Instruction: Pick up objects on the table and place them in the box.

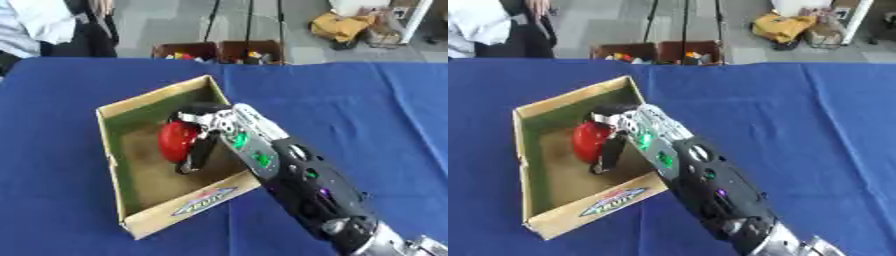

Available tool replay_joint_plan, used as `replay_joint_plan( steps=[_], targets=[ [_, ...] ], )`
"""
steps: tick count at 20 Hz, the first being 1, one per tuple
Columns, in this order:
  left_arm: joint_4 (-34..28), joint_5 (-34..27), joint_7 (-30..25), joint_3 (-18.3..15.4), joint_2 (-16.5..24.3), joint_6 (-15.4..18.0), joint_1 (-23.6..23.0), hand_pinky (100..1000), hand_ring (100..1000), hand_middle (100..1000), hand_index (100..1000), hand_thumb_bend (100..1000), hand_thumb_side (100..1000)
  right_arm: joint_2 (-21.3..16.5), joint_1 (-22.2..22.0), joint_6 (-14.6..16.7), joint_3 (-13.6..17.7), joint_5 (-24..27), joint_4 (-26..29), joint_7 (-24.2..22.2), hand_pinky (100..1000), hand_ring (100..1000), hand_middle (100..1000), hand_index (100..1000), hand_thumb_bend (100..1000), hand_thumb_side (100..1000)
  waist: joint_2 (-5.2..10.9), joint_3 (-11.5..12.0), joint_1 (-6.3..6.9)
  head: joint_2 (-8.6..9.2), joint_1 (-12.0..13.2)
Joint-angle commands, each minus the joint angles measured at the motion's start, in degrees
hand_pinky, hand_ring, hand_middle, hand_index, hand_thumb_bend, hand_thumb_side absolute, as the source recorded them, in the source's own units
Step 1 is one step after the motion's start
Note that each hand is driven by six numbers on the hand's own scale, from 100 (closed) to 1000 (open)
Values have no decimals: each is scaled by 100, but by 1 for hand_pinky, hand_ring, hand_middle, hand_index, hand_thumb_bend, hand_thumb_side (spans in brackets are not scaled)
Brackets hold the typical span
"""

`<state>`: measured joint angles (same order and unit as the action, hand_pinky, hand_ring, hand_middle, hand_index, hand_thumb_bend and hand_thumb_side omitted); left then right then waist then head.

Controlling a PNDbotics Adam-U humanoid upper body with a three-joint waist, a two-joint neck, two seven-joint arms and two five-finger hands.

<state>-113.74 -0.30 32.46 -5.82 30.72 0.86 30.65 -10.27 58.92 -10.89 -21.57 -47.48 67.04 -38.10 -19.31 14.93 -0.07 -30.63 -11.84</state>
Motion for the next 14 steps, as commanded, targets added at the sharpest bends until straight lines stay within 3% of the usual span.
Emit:
replay_joint_plan(
  steps=[1, 8, 14],
  targets=[
    [-85, -19, -11, -13, 85, 0, 68, 627, 791, 781, 822, 100, 773, -45, 125, 60, 87, -48, 184, 63, 846, 902, 910, 931, 549, 398, 27, -1, -38, 70, -21],
    [-85, -17, 8, -21, 96, -18, 59, 628, 793, 782, 821, 100, 772, -241, 219, 93, 228, 52, 564, 253, 888, 936, 953, 955, 599, 506, 53, -40, -31, 71, -18],
    [-85, 0, 20, -30, 126, -16, 48, 629, 792, 782, 822, 100, 772, -680, 345, 57, 434, 467, 1366, 350, 895, 934, 951, 958, 599, 584, 76, -99, -36, 6, 36]
  ],
)
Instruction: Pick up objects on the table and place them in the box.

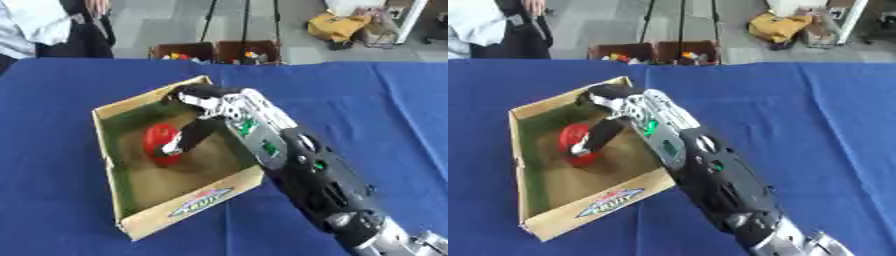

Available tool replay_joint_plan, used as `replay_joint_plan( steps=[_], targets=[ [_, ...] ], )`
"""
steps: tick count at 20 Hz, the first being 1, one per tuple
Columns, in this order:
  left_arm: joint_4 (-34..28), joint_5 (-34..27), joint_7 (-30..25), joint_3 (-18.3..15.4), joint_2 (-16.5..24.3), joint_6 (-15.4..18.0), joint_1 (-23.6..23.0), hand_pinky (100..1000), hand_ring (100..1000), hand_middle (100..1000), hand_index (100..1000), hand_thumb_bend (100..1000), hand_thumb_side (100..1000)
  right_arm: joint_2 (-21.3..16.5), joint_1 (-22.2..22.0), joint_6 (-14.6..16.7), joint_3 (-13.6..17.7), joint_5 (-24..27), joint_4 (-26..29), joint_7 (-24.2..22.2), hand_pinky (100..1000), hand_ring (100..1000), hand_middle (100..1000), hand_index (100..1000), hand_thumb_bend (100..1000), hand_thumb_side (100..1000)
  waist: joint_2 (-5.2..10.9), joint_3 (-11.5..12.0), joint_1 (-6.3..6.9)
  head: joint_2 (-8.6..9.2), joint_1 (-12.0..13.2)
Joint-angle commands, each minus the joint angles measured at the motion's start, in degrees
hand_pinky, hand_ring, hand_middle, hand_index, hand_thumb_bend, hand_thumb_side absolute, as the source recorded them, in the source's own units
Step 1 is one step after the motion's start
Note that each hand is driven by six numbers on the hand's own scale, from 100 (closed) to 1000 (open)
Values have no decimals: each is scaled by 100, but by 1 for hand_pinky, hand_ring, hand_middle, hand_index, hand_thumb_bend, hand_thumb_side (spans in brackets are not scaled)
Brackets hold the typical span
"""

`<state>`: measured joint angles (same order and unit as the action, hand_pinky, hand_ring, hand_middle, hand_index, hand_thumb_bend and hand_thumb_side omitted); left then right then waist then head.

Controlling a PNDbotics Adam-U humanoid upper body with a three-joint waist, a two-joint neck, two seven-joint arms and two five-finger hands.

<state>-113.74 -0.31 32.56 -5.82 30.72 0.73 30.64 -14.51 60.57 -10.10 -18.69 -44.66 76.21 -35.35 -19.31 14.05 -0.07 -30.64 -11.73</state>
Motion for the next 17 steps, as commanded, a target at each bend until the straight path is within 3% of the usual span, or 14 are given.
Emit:
replay_joint_plan(
  steps=[1, 7, 11, 15, 16, 17],
  targets=[
    [-85, 4, 17, -35, 130, -2, 47, 629, 792, 782, 822, 100, 772, -328, 186, -49, 195, 255, 603, 97, 895, 934, 951, 958, 599, 584, 77, -20, -35, -5, 37],
    [-85, 16, 38, -48, 148, 5, 33, 629, 792, 782, 822, 100, 772, -762, 159, -288, 553, 692, 1614, 340, 895, 932, 945, 957, 580, 616, 87, -82, -23, -88, 117],
    [-85, 26, 47, -58, 147, 18, 22, 630, 793, 782, 822, 100, 773, -1109, 32, -488, 876, 1104, 2332, 682, 882, 918, 918, 951, 541, 638, 117, -141, -6, -245, 166],
    [-85, 34, 65, -74, 130, 21, -13, 630, 793, 782, 823, 100, 776, -1557, -266, -698, 1261, 1622, 3029, 1419, 856, 879, 884, 949, 476, 698, 154, -254, 2, -445, 186],
    [-85, 36, 73, -82, 126, 22, -25, 630, 793, 782, 824, 100, 779, -1671, -352, -762, 1362, 1727, 3183, 1762, 832, 859, 863, 937, 329, 892, 164, -289, 9, -482, 212],
    [-85, 40, 82, -89, 123, 26, -35, 630, 794, 782, 824, 100, 780, -1789, -458, -825, 1436, 1823, 3324, 2156, 830, 857, 855, 935, 453, 810, 173, -322, 17, -508, 245]
  ],
)
